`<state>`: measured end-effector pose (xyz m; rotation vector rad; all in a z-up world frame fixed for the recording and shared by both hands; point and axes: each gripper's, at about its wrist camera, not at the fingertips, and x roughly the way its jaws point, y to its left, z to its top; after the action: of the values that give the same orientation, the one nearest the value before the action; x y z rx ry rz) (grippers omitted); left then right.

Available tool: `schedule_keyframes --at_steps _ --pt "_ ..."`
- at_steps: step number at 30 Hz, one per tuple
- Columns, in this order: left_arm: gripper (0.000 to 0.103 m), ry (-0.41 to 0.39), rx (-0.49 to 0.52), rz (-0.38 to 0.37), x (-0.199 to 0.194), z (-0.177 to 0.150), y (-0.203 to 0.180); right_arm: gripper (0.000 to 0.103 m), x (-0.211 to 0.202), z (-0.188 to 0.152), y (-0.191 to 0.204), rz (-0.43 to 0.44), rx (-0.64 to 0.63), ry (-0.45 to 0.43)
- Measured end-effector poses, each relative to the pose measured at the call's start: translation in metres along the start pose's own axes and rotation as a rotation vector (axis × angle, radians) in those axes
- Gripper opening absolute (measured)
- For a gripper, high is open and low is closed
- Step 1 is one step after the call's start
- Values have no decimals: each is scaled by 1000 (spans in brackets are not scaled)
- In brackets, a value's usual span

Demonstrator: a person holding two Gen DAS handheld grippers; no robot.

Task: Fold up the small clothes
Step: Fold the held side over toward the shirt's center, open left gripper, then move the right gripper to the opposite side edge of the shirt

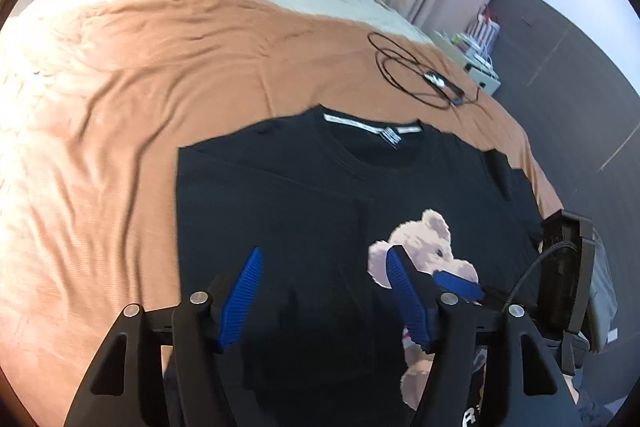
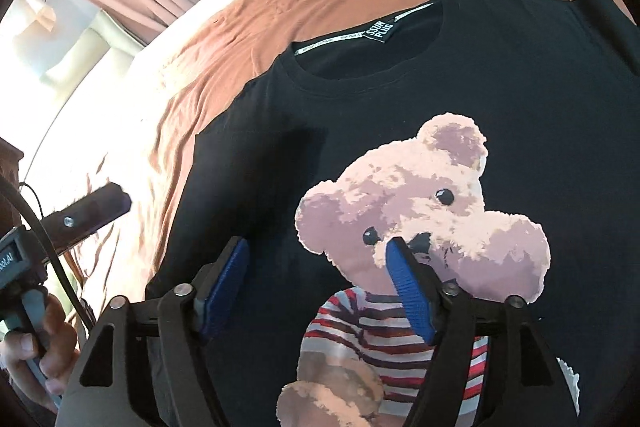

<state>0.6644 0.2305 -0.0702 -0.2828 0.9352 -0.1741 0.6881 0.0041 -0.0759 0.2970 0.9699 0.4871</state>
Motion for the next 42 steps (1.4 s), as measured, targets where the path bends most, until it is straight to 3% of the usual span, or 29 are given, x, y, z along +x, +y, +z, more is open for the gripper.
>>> schedule_keyframes --at_steps 7,12,17,21,26,28,34,37,42 --pt "65 40 -28 108 5 -11 29 71 13 3 2 26 21 18" --pt "50 98 -46 165 15 -25 50 71 26 8 3 47 29 23" --pt "42 163 -47 222 25 -38 66 50 38 12 12 43 2 38" --pt "36 214 -54 253 30 -49 77 45 44 8 23 40 -35 48" --pt "35 286 -93 272 30 -64 90 45 42 12 28 -8 -73 84" --pt "35 298 -91 315 24 -63 88 46 30 19 28 -43 -93 56" --pt "35 273 -78 383 -1 -48 69 66 -15 36 12 -67 -129 -12" --pt "42 238 -78 355 -12 -38 50 68 -44 42 5 -110 -179 -66" --pt "85 170 -51 327 -17 -25 9 69 -68 35 -4 -131 -239 -58"
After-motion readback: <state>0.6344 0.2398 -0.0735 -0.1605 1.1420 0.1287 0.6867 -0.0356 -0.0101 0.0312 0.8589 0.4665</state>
